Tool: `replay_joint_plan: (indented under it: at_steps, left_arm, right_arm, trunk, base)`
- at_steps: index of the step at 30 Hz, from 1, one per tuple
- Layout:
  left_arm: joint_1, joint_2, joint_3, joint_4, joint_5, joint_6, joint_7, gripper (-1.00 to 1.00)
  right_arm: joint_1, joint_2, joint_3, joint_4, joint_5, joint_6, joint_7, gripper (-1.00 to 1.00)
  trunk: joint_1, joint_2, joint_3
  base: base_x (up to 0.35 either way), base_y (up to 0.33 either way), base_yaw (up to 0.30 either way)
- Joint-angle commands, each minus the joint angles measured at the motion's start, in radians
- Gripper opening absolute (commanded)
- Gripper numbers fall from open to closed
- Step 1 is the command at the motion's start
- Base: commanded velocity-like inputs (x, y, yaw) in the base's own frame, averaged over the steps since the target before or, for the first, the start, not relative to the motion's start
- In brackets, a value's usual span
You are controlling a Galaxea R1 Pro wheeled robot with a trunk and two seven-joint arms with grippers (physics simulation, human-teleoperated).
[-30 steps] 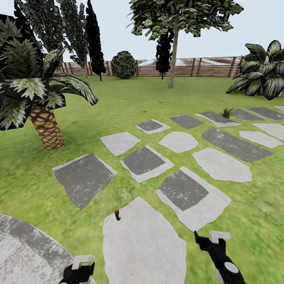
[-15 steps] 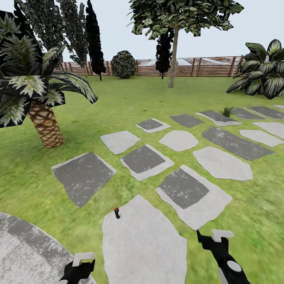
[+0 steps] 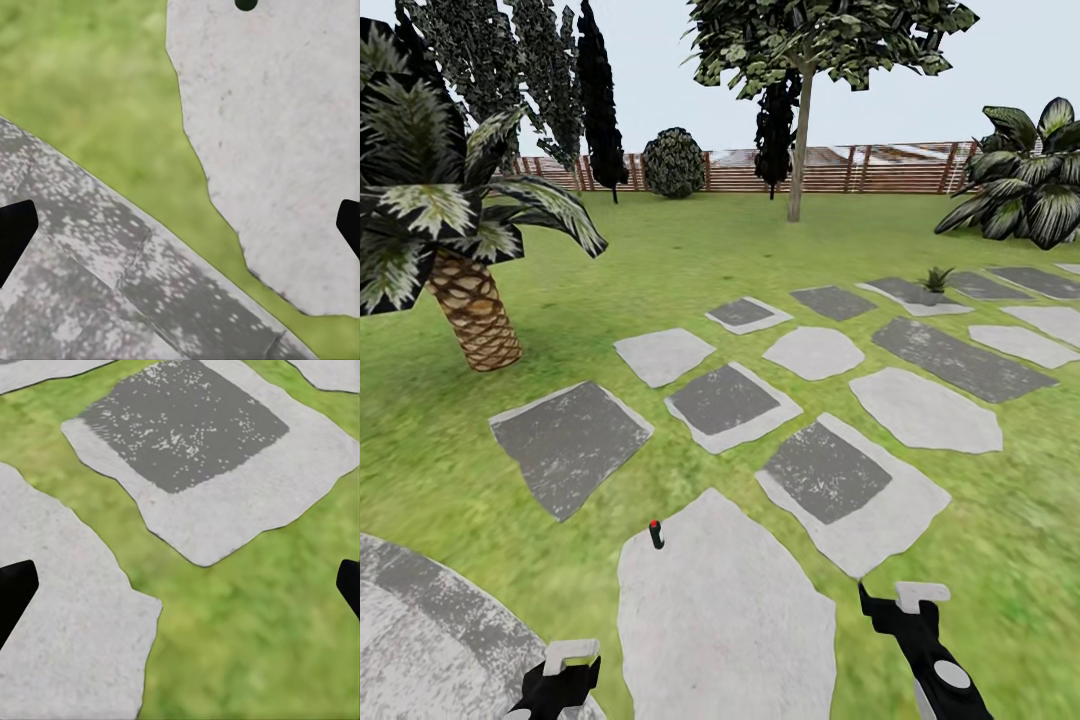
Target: Pick up the pesticide atomizer in the garden and spray insectifuge to fully cover both potted plants in the garden.
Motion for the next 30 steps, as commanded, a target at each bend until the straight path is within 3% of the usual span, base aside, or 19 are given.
replay_joint_plan:
  at_steps: [1,27,30]
  left_arm:
    - [-0.001,0.0,0.0,0.001,0.005,-0.003,0.001,1.0]
    - [-0.001,-0.001,0.0,0.001,0.006,-0.003,0.001,1.0]
    - [0.0,-0.001,0.0,0.0,0.006,-0.003,0.001,1.0]
  right_arm:
    - [0.0,0.0,-0.001,0.0,0.005,-0.003,0.001,1.0]
    - [0.0,0.0,-0.003,-0.022,0.005,0.0,-0.001,1.0]
    - [0.0,0.0,-0.003,-0.022,0.005,0.001,-0.001,1.0]
  trunk:
    - [0.004,-0.008,-0.004]
    - [0.103,-0.19,-0.085]
    - [0.103,-0.19,-0.087]
  base:
    - [0.0,0.0,0.0]
    - [0.0,0.0,0.0]
    - [0.0,0.0,0.0]
